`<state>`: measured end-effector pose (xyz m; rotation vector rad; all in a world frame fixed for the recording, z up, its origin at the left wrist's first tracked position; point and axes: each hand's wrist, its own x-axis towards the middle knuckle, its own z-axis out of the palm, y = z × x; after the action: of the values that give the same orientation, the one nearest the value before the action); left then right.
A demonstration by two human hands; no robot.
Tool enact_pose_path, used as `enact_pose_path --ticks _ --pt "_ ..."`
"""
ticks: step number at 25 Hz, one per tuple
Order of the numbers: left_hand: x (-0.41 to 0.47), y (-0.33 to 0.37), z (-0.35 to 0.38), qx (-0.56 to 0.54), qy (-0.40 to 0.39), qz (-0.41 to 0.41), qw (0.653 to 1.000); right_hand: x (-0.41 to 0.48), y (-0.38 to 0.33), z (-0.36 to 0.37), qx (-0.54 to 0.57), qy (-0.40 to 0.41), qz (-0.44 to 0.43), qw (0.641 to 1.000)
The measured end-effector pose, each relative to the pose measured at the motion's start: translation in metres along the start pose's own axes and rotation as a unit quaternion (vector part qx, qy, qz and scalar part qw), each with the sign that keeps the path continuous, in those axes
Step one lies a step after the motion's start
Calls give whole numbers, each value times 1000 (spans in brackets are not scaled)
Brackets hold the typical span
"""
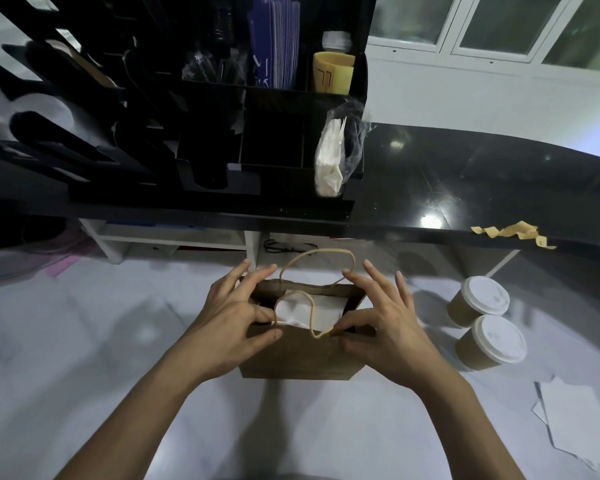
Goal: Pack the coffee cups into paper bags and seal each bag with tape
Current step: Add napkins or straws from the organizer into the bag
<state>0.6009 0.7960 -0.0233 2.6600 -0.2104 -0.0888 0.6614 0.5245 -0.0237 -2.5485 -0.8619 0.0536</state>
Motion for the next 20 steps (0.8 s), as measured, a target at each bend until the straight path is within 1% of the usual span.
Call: enact_pose_path --ticks 3,6,9,13,16,18,20 --pt "3 3 -3 17 -28 9 999 4 -5 -1 -43 -30 -2 999" --pt "3 3 -1 33 -37 12 999 5 -8 1 -89 -43 4 995" --pt "2 1 2 13 -9 2 1000 4 -8 3 -93 -45 6 995" --pt "-4 -2 -1 -104 59 -12 993 1 -3 4 -58 -12 16 998" --pt "-10 -13 -4 -146 56 -31 987 -2 -3 -1 17 36 43 998" --pt "-13 -22 -3 -163 50 -47 984 -3 0 -3 17 61 53 997" --pt "-15 -27 -1 -177 58 -67 980 -4 5 -2 5 69 69 995"
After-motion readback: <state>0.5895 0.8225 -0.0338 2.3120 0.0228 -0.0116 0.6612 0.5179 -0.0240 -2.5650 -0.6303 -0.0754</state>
